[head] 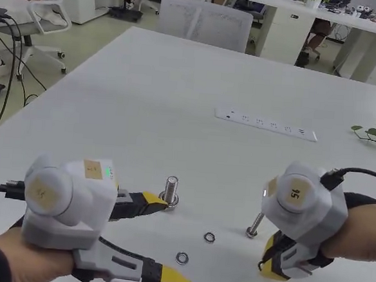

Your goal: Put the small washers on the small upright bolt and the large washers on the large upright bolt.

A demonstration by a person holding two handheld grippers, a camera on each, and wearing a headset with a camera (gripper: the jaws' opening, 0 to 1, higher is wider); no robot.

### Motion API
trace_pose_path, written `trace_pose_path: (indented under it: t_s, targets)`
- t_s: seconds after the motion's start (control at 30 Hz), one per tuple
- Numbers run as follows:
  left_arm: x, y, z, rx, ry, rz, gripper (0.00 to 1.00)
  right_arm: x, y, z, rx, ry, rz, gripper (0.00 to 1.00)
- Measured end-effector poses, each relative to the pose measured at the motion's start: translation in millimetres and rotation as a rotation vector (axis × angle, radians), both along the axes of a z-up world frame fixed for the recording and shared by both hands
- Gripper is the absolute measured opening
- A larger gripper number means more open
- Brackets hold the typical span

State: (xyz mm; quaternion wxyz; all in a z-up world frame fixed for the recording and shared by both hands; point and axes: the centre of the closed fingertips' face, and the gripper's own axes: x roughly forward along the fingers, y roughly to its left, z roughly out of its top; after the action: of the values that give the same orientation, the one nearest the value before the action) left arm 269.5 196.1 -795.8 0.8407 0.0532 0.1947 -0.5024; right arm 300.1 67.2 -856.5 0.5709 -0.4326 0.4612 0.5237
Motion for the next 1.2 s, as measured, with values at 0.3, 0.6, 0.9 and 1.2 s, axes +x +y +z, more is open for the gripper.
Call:
trace_pose_path:
  t_s: [0.3, 0.6, 0.9, 1.2]
  targets:
    - [-0.2, 1.7, 0.5, -0.001, -0.003, 0.003, 0.73, 6.3, -5.7, 15.7, 0.001, -0.012, -0.015, 0.13]
    - [0.1, 1.6, 1.8, -0.004, -0.006, 0.003, 0.73, 15.9, -8.2, 36.3, 0.0, -0.039, -0.015, 0.13]
    - [0.6, 1.7, 2.0, -0.005, -0.006, 0.002, 0.73, 31.5, -2.9, 56.3, -0.005, -0.086, 0.008, 0.13]
    - [1.5, 4.0, 1.9, -0.008, -0.004, 0.01, 0.73, 48.3, 13.1, 67.6, -0.006, -0.122, 0.051, 0.13]
